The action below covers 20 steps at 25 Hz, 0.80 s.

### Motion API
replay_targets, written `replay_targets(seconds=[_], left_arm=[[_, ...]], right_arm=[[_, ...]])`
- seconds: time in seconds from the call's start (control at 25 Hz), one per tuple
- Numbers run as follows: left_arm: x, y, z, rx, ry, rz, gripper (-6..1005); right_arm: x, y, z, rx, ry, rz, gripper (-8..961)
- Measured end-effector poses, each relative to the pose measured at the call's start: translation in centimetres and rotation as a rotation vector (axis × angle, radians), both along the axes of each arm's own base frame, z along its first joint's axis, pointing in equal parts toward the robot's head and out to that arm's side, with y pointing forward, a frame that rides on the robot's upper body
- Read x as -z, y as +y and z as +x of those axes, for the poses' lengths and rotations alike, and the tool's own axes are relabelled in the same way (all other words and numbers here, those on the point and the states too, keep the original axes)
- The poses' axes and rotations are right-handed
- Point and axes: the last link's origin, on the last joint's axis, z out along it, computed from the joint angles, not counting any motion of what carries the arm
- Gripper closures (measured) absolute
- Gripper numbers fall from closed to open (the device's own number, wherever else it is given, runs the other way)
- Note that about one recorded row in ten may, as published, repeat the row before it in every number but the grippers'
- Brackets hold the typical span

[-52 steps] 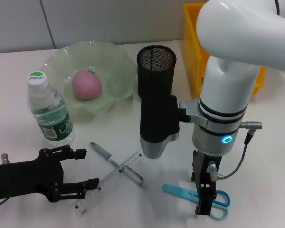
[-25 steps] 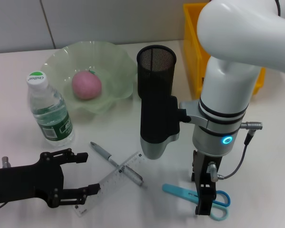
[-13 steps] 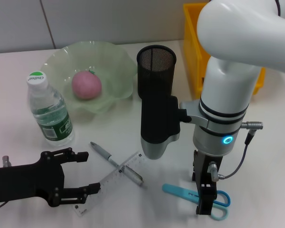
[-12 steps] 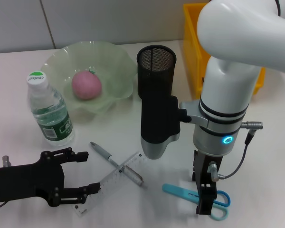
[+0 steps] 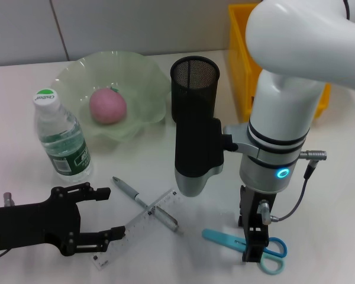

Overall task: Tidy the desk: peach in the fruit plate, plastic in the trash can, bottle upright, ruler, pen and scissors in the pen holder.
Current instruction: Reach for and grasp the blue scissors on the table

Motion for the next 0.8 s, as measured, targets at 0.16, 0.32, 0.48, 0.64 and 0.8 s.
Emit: replay_targets(seconds=[0.16, 0.32, 0.48, 0.64, 0.8], left_arm=[[0.00, 0.04, 0.04, -0.002, -0.001, -0.002, 162], [-0.01, 0.11, 0.13, -0.003, -0.002, -0.002, 162], [-0.01, 0.13, 0.20, -0.001, -0.003, -0.003, 162], [-0.03, 0.15, 0.22, 0.000, -0.003, -0.003, 162], [-0.05, 0.22, 0.33, 0.003, -0.004, -0.004, 162]], right_arm=[[-0.07, 0.08, 0.01, 0.003, 0.003, 0.004, 224], [-0.05, 0.05, 0.02, 0.002, 0.001, 0.002, 385], [-0.02, 0.01, 0.03, 0.001, 0.000, -0.001, 473], [-0.01, -0.03, 0.10, 0.003, -0.002, -0.002, 518], [0.02, -0.09, 0.23, 0.008, 0.000, -0.002, 519]])
